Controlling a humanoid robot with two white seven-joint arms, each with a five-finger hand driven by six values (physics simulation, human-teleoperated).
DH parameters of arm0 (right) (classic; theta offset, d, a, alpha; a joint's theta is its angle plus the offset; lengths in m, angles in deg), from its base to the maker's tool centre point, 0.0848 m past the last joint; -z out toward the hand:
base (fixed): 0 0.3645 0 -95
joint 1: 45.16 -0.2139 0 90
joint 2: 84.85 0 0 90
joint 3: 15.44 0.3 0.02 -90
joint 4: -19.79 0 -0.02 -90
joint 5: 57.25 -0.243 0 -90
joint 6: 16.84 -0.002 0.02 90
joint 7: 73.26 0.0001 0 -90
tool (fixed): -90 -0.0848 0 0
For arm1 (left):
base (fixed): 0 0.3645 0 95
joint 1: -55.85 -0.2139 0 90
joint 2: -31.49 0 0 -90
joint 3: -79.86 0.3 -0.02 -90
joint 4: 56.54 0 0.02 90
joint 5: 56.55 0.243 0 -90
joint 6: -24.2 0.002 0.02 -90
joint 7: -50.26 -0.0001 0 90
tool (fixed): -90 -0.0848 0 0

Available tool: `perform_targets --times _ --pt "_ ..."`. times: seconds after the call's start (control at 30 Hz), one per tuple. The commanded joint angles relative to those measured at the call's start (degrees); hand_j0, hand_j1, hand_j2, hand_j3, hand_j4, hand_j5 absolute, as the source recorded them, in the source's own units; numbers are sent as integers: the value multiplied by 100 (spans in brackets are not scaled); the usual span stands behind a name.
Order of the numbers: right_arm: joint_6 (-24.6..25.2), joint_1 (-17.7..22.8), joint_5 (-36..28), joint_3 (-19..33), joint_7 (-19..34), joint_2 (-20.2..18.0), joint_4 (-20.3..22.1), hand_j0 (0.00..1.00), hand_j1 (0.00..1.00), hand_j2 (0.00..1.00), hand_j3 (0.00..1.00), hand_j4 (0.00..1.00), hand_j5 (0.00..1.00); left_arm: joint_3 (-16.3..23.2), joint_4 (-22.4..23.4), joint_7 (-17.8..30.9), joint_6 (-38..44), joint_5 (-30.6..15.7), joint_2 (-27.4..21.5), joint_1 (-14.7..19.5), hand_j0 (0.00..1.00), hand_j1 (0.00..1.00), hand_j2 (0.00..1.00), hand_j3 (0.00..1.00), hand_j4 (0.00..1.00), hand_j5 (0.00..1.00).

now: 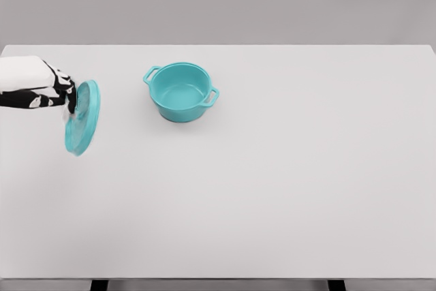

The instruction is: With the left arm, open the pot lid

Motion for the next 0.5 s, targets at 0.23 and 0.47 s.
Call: perform_targets --times 0.23,0.47 --pt "3 0 2 -1 2 -1 0 100 100 100 100 100 100 -158 -158 -3 17 -165 63 53 100 100 100 100 100 100" --pt "-6 0 2 -1 2 -1 0 100 100 100 100 100 100 -149 -783 -3 17 -1158 853 -325 100 100 100 100 100 100"
